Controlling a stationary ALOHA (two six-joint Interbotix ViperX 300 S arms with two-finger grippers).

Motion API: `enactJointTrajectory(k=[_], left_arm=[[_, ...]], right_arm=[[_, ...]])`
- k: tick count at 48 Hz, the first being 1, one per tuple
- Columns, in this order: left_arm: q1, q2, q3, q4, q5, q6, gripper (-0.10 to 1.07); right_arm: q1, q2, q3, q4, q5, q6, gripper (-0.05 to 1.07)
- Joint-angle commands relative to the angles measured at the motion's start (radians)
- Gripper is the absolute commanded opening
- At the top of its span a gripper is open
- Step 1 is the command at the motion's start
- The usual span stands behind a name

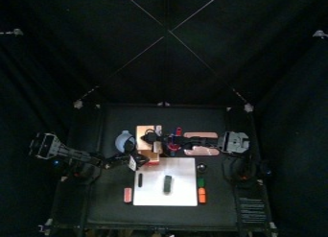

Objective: Grab sushi roll

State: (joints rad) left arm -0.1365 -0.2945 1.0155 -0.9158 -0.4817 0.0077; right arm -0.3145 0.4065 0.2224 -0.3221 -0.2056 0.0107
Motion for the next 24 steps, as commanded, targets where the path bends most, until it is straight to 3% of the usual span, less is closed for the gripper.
enactJointTrajectory(k=[1, 14, 24], left_arm=[[0.003, -0.041, -0.009, 0.040, -0.017, 0.006, 0.69], [0.005, -0.144, 0.040, 0.193, -0.060, 0.005, 0.69], [0.009, -0.172, 0.058, 0.334, -0.067, 0.009, 0.69]], right_arm=[[0.002, -0.025, 0.008, 0.003, 0.032, 0.005, 0.04], [0.021, -0.130, 0.043, 0.003, 0.032, 0.005, 0.04], [0.040, -0.221, 0.107, 0.014, 0.023, 0.006, 0.04]])
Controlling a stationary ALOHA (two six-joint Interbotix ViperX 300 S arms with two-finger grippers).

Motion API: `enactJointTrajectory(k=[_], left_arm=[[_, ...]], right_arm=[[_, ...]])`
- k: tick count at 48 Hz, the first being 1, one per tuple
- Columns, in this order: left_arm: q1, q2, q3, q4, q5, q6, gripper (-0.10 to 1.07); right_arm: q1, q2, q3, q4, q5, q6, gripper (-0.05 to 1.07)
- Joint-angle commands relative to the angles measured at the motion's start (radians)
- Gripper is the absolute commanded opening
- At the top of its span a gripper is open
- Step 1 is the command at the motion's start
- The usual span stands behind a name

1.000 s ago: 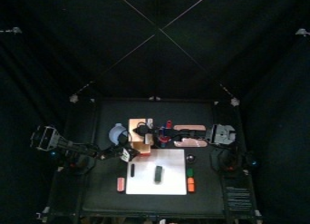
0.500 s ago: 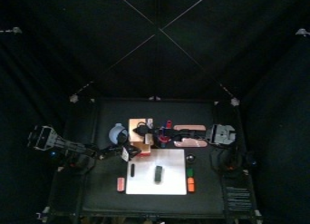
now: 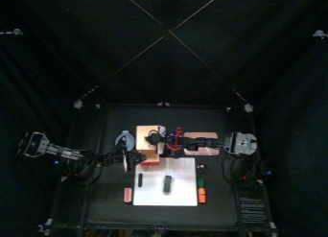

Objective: Grab sushi roll

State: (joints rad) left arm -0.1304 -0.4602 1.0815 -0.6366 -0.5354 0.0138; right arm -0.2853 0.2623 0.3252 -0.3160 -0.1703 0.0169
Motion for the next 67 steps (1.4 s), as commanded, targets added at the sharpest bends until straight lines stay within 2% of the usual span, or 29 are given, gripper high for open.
enactJointTrajectory(k=[1, 11, 24, 31, 38, 46, 57, 67], left_arm=[[0.003, -0.006, -0.006, 0.075, -0.017, 0.003, 0.69], [0.020, -0.006, 0.011, 0.232, -0.066, 0.002, 0.69], [0.038, -0.006, 0.018, 0.302, -0.071, 0.003, 0.69], [0.044, -0.008, 0.018, 0.356, -0.069, 0.002, 0.69], [0.060, -0.009, 0.017, 0.376, -0.067, 0.002, 0.69], [0.081, -0.009, 0.018, 0.419, -0.067, 0.003, 0.69], [0.109, -0.011, 0.017, 0.449, -0.067, 0.000, 0.69], [0.129, -0.011, 0.018, 0.449, -0.067, 0.000, 0.69]], right_arm=[[0.014, -0.084, 0.011, 0.009, -0.014, 0.000, 0.04], [0.049, -0.164, 0.067, 0.018, -0.038, 0.000, 0.04], [0.084, -0.302, 0.199, 0.069, -0.094, 0.002, 0.04], [0.114, -0.399, 0.314, 0.104, -0.107, 0.002, 0.04], [0.147, -0.486, 0.436, 0.143, -0.112, 0.003, 0.04], [0.189, -0.578, 0.534, 0.215, -0.112, 0.002, 0.04], [0.201, -0.698, 0.615, 0.233, -0.120, 0.002, 0.04], [0.199, -0.761, 0.655, 0.229, -0.123, -0.002, 0.04]])
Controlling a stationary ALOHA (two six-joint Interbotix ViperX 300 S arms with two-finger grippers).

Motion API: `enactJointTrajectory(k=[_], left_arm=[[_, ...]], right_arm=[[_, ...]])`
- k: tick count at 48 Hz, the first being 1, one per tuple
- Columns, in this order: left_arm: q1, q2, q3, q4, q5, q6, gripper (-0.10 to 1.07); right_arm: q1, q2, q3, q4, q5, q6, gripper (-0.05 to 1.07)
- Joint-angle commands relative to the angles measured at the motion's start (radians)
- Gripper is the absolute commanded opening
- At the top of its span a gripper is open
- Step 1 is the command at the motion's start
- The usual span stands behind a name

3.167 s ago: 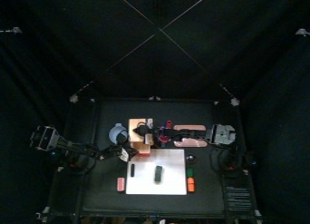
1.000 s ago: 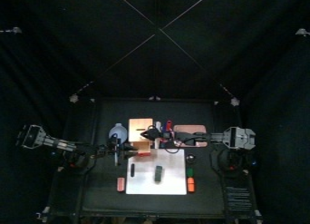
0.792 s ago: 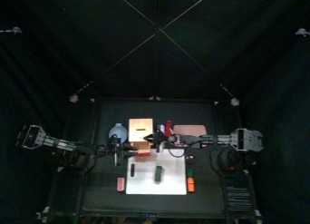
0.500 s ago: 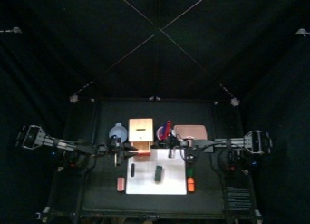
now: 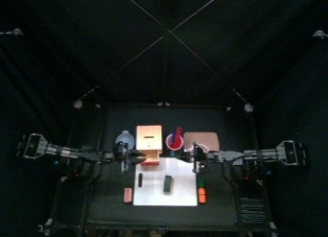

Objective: Grab sushi roll

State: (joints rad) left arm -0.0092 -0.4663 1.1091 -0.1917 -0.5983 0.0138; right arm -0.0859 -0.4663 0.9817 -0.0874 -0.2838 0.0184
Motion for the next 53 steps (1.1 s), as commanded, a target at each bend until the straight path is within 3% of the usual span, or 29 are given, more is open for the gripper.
enactJointTrajectory(k=[1, 18, 26, 37, 43, 53], left_arm=[[0.009, -0.003, -0.009, 0.005, -0.005, 0.000, 0.69], [0.018, 0.000, -0.011, 0.003, -0.003, -0.002, 0.69], [0.017, 0.000, -0.015, 0.006, -0.003, -0.002, 0.69], [0.017, 0.000, -0.015, 0.008, -0.003, 0.000, 0.69], [0.018, 0.000, -0.012, 0.008, -0.003, 0.000, 0.69], [0.021, 0.000, -0.017, 0.008, -0.002, 0.000, 0.69]], right_arm=[[-0.002, -0.037, 0.000, 0.000, -0.009, -0.003, 0.04], [0.011, -0.041, 0.011, 0.009, 0.002, 0.012, 0.04], [0.064, -0.034, 0.003, 0.086, 0.049, 0.014, 0.04], [0.126, -0.011, -0.035, 0.370, 0.230, 0.014, 0.10], [0.124, 0.003, -0.067, 0.532, 0.356, 0.012, 0.12], [0.107, 0.034, -0.110, 0.810, 0.468, 0.072, 0.12]])
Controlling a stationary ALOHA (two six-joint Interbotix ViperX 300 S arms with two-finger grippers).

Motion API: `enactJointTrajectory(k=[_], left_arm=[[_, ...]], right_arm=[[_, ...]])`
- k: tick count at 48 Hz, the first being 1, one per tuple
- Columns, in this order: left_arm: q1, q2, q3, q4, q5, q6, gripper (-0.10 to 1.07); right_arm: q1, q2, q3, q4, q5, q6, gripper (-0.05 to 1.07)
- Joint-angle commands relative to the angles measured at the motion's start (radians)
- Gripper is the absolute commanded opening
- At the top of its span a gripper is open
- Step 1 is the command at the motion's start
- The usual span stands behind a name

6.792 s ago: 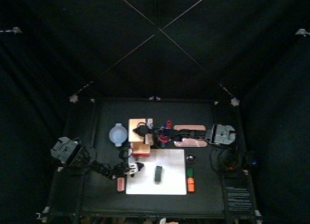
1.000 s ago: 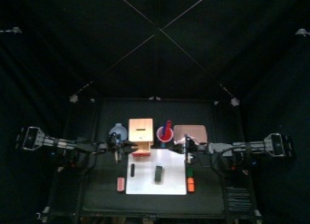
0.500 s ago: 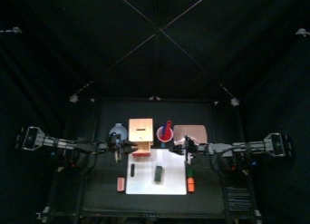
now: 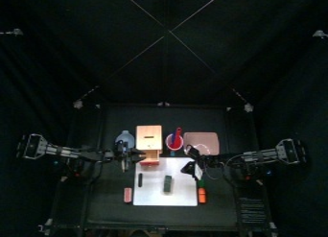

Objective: Grab sushi roll

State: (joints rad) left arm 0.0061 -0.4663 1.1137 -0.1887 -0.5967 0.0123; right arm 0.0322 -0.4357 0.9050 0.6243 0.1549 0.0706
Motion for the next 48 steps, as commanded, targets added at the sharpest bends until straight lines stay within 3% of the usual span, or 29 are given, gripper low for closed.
enactJointTrajectory(k=[1, 12, 20, 31, 39, 48], left_arm=[[0.006, 0.000, -0.020, 0.005, -0.003, 0.002, 0.69], [0.028, -0.003, -0.018, 0.005, 0.034, 0.005, 0.69], [0.055, -0.005, -0.020, 0.015, 0.057, 0.005, 0.69], [0.112, -0.008, -0.023, 0.074, 0.071, 0.005, 0.69], [0.172, -0.006, -0.026, 0.138, 0.084, 0.002, 0.69], [0.183, -0.005, -0.023, 0.146, 0.092, 0.000, 0.69]], right_arm=[[-0.015, 0.006, -0.035, 0.121, 0.037, 0.032, 0.12], [-0.017, 0.052, -0.041, 0.175, 0.117, 0.206, 0.13], [-0.012, 0.064, -0.052, 0.112, 0.207, 0.414, 0.19], [0.009, 0.083, -0.106, -0.121, 0.334, 0.756, 0.34], [0.032, 0.137, -0.133, -0.356, 0.342, 1.043, 0.52], [0.078, 0.213, -0.195, -0.529, 0.336, 1.287, 0.75]])
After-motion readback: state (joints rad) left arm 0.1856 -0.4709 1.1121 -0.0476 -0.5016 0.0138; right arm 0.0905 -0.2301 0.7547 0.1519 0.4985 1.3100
